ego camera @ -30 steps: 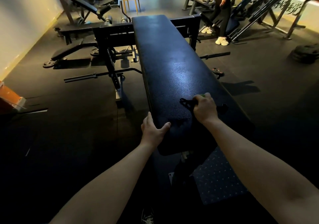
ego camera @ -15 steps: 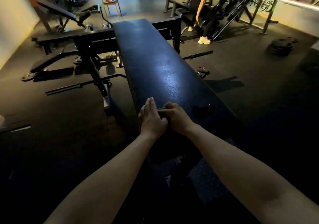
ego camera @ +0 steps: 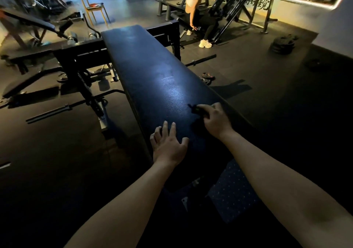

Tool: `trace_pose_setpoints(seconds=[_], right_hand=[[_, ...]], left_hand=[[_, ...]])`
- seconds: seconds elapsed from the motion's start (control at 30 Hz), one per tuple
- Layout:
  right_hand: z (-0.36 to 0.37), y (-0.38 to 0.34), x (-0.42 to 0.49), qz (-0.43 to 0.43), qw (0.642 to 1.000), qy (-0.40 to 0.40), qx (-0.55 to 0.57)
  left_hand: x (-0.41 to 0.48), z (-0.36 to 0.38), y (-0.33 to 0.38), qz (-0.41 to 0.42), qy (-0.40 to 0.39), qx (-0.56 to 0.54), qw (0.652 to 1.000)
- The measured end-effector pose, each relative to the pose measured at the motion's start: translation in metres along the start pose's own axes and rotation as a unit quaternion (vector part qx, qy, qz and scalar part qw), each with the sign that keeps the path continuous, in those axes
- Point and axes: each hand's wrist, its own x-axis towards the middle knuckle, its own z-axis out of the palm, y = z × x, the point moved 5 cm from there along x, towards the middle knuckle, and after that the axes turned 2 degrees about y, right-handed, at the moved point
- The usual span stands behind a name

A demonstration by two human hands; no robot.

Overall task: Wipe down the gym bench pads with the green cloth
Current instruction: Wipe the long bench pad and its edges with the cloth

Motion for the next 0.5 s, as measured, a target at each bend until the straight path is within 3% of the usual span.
trace_pose_setpoints(seconds=[0.07,0.13,0.5], right_hand=[[0.026,-0.028,-0.008,-0.081,0.995,-0.061,-0.016],[0.041,-0.038,-0.011,-0.107,0.986,-0.093,-0.084],[-0.015,0.044,0.031,-0.086,0.985,-0.067,-0.132]], left_hand=[[0.001,0.000,0.000,-0.009,-0.006,-0.010,1.000],[0.004,-0.001,0.001,-0.022,-0.007,-0.017,1.000],[0.013,0.019,0.076,-0.039,-0.007,0.005,0.999]])
